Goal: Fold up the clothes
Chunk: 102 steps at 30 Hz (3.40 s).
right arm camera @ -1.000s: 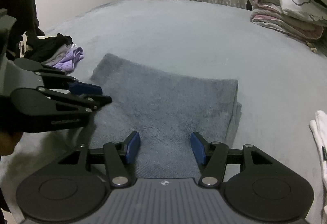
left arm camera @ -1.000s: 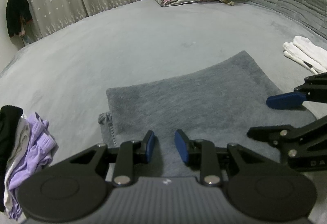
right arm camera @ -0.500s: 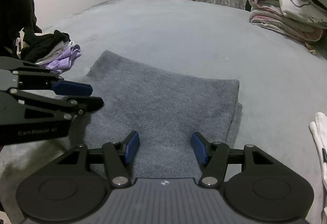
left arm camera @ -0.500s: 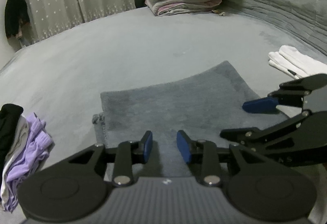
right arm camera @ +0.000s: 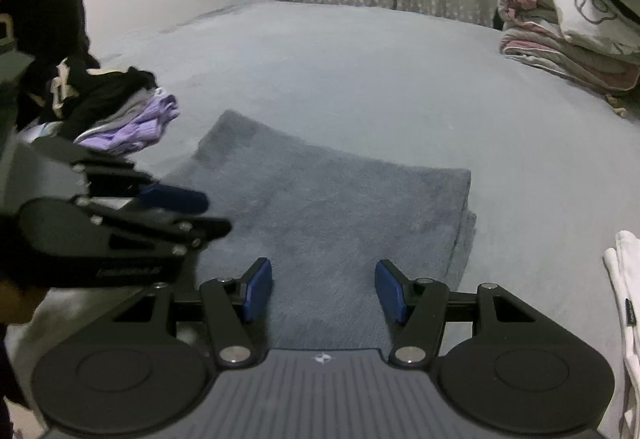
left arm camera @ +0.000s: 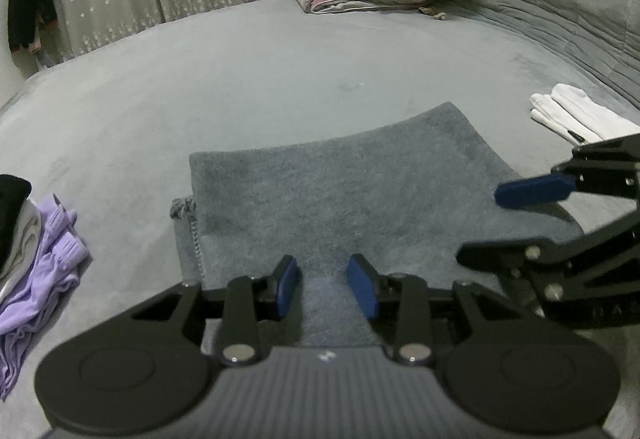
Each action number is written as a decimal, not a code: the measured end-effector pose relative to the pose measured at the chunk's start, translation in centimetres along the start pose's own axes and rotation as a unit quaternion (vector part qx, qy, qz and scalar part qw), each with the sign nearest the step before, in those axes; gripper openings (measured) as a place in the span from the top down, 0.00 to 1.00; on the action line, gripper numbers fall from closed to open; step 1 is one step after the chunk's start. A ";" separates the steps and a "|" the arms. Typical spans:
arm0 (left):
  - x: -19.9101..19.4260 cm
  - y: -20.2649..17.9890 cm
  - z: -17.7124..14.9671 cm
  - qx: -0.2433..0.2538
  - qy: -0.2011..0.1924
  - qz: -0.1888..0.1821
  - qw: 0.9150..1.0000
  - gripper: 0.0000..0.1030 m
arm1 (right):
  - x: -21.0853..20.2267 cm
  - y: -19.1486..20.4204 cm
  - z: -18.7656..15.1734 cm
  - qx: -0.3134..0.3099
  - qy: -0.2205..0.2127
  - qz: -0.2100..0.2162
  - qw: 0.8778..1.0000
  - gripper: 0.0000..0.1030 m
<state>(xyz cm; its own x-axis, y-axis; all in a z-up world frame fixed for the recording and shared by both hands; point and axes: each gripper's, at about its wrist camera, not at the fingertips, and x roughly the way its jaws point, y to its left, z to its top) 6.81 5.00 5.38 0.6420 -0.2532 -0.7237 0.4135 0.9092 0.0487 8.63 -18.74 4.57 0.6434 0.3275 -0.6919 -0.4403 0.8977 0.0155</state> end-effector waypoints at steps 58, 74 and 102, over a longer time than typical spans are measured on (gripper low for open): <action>-1.6 6.4 -1.4 -0.092 0.029 0.005 0.995 0.24 | -1.7 -6.2 -2.8 0.072 0.015 0.014 0.997 0.37; -1.6 8.8 -1.3 -0.134 0.046 -0.001 0.990 0.25 | -2.3 -8.2 -3.1 0.100 0.018 -0.015 0.995 0.29; 2.9 9.7 0.7 -0.231 0.040 -0.096 0.967 0.17 | 0.7 -9.8 -2.7 0.249 -0.025 0.038 0.967 0.24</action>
<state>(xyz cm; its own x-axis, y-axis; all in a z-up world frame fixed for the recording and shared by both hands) 13.13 12.87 4.18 0.5228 -0.4220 -0.7407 0.1756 0.9036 -0.3908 11.74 -28.08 1.96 0.6560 0.4001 -0.6400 -0.1385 0.8973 0.4190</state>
